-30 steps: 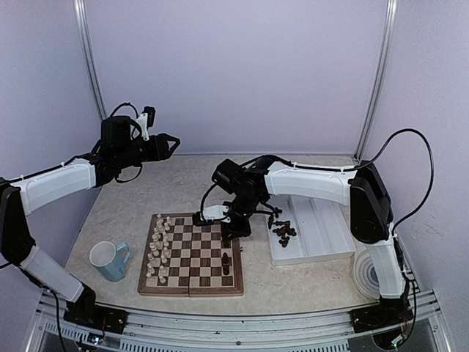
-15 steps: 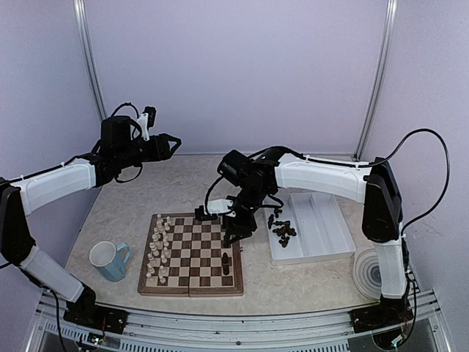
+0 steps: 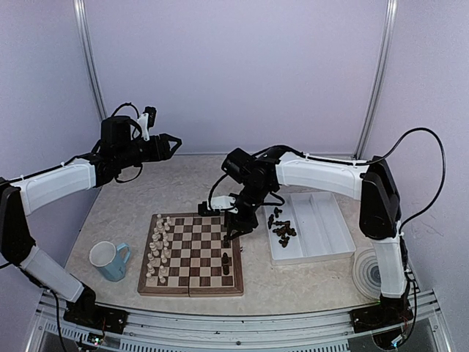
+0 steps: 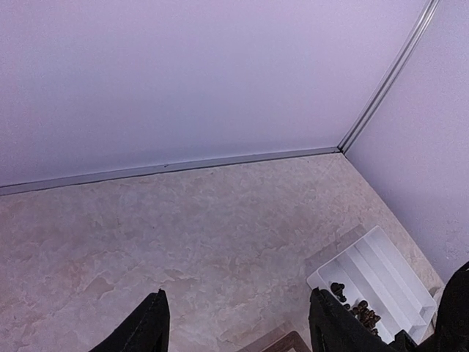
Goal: Set up the chess pieces on the board
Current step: Adjust the king at d8.
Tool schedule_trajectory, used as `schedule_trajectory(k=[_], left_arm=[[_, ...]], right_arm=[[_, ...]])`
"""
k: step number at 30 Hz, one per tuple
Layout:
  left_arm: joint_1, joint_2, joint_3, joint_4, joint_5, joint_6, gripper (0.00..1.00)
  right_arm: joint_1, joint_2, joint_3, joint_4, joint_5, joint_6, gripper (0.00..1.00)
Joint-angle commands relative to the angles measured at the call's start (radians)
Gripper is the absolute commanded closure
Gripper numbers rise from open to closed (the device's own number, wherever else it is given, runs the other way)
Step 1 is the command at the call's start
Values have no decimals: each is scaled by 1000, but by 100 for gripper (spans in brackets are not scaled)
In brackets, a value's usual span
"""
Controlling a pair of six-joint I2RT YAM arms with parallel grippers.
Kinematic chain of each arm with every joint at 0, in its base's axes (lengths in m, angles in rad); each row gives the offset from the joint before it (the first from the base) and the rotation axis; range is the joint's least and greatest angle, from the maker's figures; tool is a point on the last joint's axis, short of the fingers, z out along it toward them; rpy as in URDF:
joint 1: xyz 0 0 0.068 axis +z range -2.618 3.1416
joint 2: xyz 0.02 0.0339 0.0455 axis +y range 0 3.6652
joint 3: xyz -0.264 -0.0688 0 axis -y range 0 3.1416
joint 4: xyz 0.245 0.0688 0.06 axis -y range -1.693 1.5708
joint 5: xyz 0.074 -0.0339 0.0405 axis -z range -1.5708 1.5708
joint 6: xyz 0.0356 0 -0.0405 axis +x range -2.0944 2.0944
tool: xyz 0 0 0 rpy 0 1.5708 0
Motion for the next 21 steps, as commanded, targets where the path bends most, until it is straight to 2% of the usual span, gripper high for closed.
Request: schedule_trajectory(k=[1, 21], left_arm=[[9, 0, -8, 18, 17, -1, 35], [8, 6, -4, 12, 20, 3, 35]], right_arm=[[0, 38, 27, 18, -2, 0, 56], [-3, 72, 39, 16, -42, 2, 67]])
